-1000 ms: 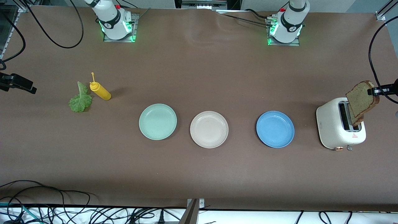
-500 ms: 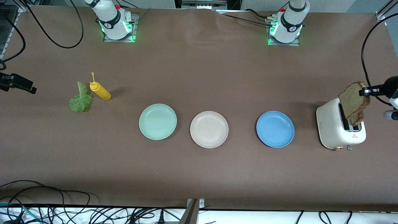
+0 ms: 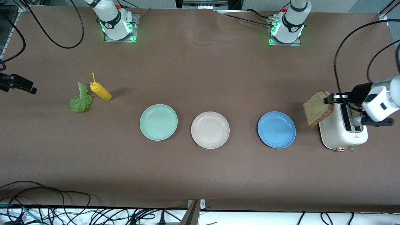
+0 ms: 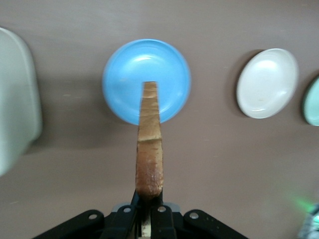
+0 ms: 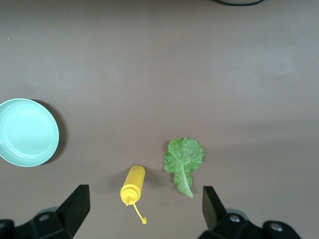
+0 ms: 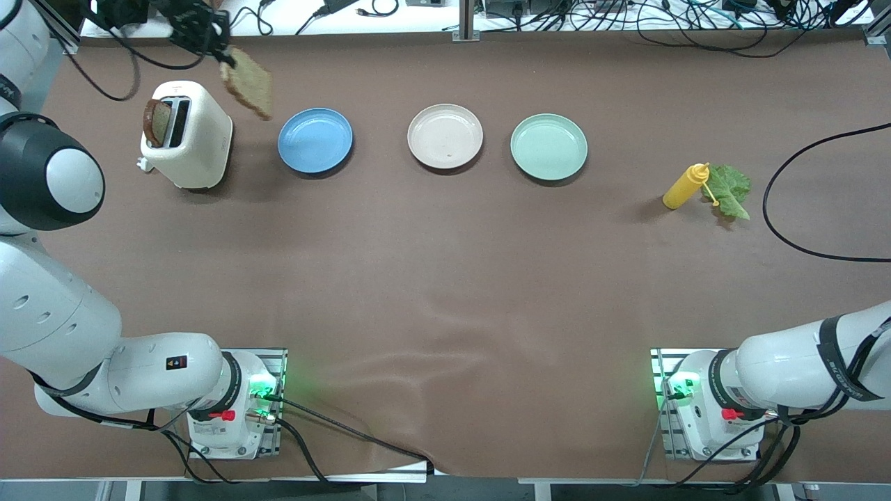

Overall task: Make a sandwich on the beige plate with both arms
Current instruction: 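Carry the bread slice with the left gripper onto the beige plate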

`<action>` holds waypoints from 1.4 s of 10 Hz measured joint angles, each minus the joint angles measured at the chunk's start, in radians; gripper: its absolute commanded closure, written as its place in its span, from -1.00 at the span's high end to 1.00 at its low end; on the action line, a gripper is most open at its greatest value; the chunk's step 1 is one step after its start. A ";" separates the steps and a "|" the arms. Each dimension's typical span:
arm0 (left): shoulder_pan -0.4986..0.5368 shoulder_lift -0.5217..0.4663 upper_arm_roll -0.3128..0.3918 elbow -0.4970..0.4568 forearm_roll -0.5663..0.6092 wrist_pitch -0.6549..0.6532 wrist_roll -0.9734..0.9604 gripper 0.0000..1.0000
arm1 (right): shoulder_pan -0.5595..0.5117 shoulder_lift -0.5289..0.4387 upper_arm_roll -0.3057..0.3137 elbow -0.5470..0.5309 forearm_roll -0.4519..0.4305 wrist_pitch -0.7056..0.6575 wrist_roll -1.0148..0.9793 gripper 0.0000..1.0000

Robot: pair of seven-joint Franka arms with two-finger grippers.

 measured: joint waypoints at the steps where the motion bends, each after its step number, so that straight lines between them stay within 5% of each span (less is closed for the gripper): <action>1: -0.011 0.002 0.000 -0.038 -0.078 0.045 -0.002 -1.00 | 0.000 0.000 0.000 0.000 0.000 0.000 0.000 1.00; 9: -0.281 0.145 -0.002 -0.133 -0.449 0.396 -0.058 -1.00 | 0.000 0.000 0.000 0.000 0.001 0.000 0.000 1.00; 14: -0.419 0.276 -0.018 -0.128 -0.528 0.553 0.037 -1.00 | 0.000 0.000 0.000 0.000 0.001 0.000 0.000 1.00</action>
